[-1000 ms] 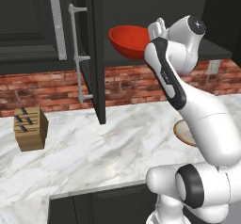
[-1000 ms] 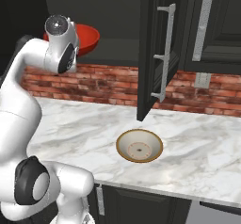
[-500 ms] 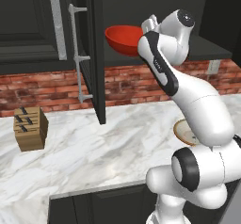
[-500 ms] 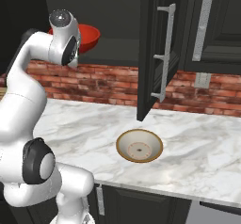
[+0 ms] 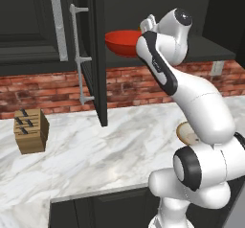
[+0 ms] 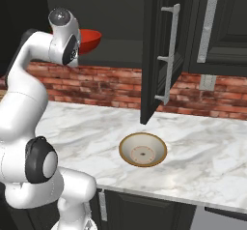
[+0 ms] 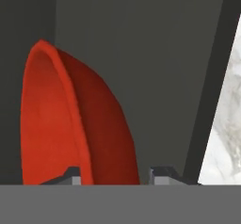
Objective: Open the cabinet. Pick the bowls from the counter and place them in the cabinet. Then close the cabinet.
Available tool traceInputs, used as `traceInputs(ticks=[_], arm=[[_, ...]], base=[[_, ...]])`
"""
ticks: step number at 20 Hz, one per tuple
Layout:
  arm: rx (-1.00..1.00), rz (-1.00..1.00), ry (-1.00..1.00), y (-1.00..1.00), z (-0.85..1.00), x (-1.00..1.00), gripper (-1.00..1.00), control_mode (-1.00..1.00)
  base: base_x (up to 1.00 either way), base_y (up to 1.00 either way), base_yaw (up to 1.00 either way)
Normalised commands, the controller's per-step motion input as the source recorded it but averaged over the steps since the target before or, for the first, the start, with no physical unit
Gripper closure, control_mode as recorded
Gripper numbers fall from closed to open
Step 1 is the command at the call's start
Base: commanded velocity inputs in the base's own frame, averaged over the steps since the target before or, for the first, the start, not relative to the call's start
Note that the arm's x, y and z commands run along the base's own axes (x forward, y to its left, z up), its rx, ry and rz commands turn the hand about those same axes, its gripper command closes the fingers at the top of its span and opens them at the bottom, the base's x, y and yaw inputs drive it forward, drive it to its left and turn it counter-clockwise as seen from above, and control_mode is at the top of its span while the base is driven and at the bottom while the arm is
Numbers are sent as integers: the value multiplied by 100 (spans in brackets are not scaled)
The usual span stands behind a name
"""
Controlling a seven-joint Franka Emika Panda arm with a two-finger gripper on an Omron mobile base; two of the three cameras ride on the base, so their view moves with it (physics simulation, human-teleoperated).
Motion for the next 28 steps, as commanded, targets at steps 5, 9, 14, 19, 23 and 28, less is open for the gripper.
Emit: traceInputs(ticks=[5, 9, 14, 19, 23, 28], arm=[[0, 0, -14, -6, 1, -22, -100, -100], [0, 0, -8, -15, 23, -86, -100, -100], [0, -1, 12, -16, 10, -96, -100, -100], [0, -10, 38, -4, 1, -100, -100, -100], [-2, -11, 27, -20, -11, -100, -100, -100], [0, -7, -2, -57, -35, -100, -100, -100]], base=[[0, 0, 0], [0, 0, 0], [0, 0, 0], [0, 0, 0], [0, 0, 0], [0, 0, 0]])
